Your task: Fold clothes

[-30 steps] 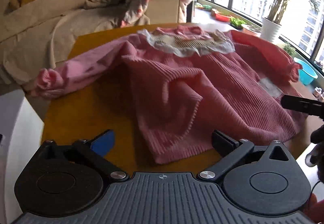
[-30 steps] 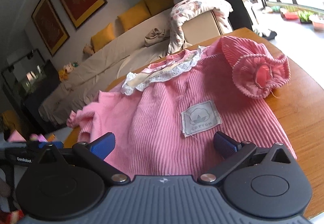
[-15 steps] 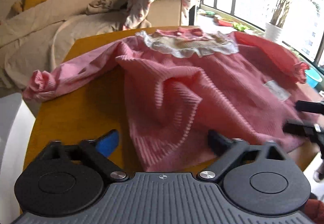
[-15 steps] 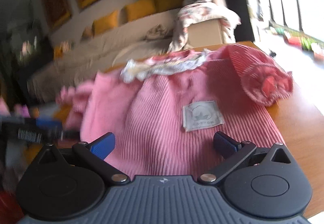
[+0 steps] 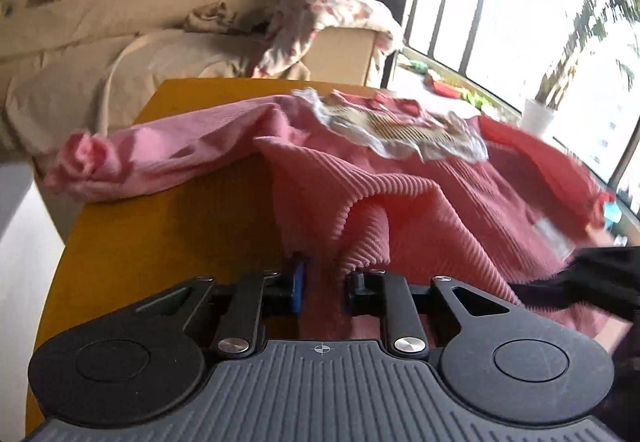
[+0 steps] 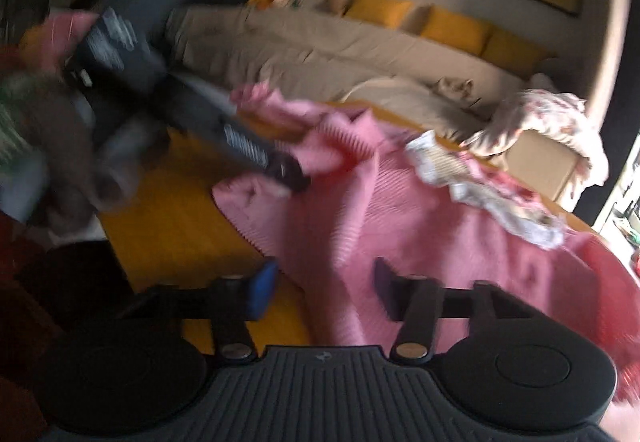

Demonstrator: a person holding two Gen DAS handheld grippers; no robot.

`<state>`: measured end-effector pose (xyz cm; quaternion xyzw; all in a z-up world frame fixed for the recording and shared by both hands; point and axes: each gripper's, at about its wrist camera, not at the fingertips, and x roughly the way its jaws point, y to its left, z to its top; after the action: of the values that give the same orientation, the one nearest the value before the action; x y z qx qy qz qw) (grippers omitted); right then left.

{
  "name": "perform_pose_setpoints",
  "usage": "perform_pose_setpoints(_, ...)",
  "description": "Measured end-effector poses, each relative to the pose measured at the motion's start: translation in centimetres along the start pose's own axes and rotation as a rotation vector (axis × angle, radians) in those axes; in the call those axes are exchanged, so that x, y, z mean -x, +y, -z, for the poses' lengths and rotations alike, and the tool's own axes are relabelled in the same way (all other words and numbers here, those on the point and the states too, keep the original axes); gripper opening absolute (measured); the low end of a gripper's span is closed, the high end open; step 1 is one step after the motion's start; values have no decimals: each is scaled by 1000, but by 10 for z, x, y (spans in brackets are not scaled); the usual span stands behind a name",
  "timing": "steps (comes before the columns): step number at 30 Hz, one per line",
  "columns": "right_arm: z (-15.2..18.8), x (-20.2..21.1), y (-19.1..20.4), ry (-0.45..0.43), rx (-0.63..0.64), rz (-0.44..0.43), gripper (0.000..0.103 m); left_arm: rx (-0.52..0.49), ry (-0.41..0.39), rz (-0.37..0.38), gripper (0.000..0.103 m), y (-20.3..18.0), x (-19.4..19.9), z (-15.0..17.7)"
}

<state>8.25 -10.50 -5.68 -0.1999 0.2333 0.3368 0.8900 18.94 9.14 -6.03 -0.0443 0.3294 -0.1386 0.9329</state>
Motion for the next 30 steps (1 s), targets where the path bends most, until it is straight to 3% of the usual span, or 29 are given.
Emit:
perform_pose_setpoints(2, -11, -10, -13, 16, -61, -41, 6, 20, 5, 38, 26, 5, 6, 2)
perform_pose_setpoints(4, -23, -12, -34, -2, -147, -40, 3, 26, 11, 68, 41, 4, 8, 5)
perform_pose_setpoints(6, -34, -10, -52, -29, -220, -53, 3, 13, 12, 67, 42, -2, 3, 6)
perform_pose_setpoints(9, -48, 2, -71, -80, -304, -106, 3, 11, 3, 77, 38, -13, -7, 4)
perform_pose_setpoints(12, -62, 13, -90, -132, -388, -159, 3, 45, -31, 159, 17, -20, -4, -1)
perform_pose_setpoints(15, -76, 25, -109, -185, -472, -213, 3, 81, -86, 199, 13, -18, 15, 3)
perform_pose_setpoints(19, -69, 6, -100, -154, -498, -260, 3, 54, -127, 147, 13, -8, 50, 19)
perform_pose_setpoints(20, -68, 3, -99, -157, -509, -268, 3, 28, -127, 127, 16, -7, 56, 22)
perform_pose_setpoints(21, -68, 1, -98, -160, -519, -275, 3, -2, -122, 108, 31, -7, 63, 24)
perform_pose_setpoints(22, -69, 0, -98, -170, -520, -276, 3, -28, -119, 92, 55, -9, 66, 26)
perform_pose_setpoints(24, -74, -2, -99, -191, -519, -275, 3, -80, -126, 62, 76, -18, 68, 25)
perform_pose_setpoints(28, -81, 6, -103, -221, -518, -253, 3, -227, -173, -38, 96, -58, 41, 15)
perform_pose_setpoints(30, -82, 11, -106, -230, -517, -236, 3, -292, -180, -83, 96, -76, 21, 11)
